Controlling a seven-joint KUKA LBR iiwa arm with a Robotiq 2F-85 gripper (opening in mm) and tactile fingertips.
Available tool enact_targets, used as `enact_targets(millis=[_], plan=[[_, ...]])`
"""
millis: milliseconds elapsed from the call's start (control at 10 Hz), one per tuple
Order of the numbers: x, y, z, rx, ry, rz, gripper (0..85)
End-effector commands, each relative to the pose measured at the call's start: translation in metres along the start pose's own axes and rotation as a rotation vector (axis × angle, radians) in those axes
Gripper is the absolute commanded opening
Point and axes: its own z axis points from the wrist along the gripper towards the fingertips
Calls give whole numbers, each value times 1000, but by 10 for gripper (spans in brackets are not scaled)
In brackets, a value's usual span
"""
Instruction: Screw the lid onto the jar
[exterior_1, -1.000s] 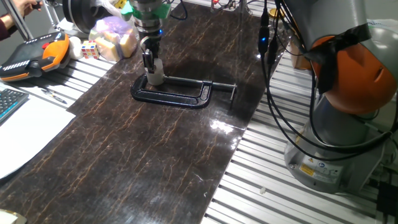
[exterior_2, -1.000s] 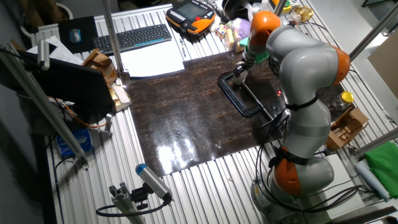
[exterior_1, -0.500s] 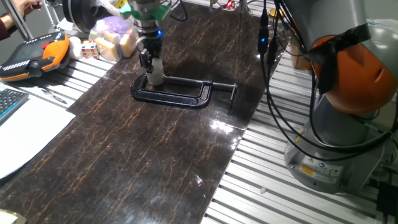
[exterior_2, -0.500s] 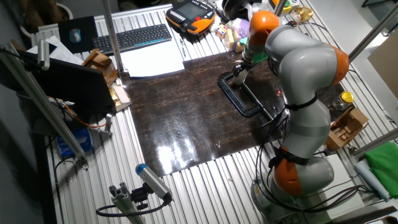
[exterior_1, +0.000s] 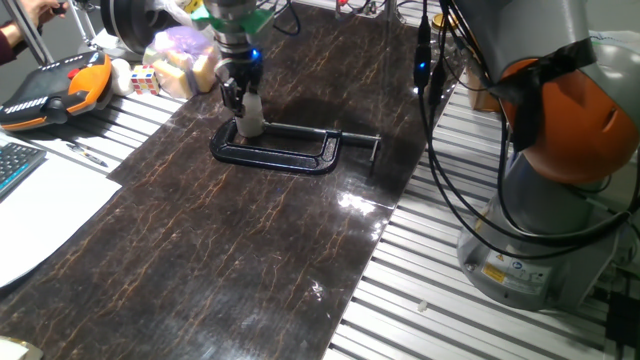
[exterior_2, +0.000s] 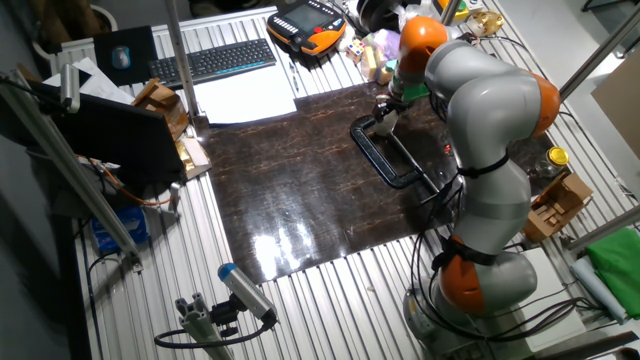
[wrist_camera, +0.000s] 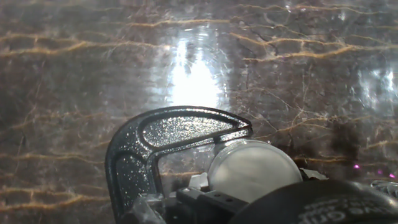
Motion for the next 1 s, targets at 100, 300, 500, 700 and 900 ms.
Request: enact_targets(millis=[100, 300, 500, 700, 900], plan=[[0, 0, 0, -4, 3, 76, 693], [0, 0, 0, -4, 8, 137, 693], [0, 1, 1, -5, 6, 200, 693], [0, 1, 1, -8, 7, 257, 690], [0, 1, 1, -2, 6, 333, 690]])
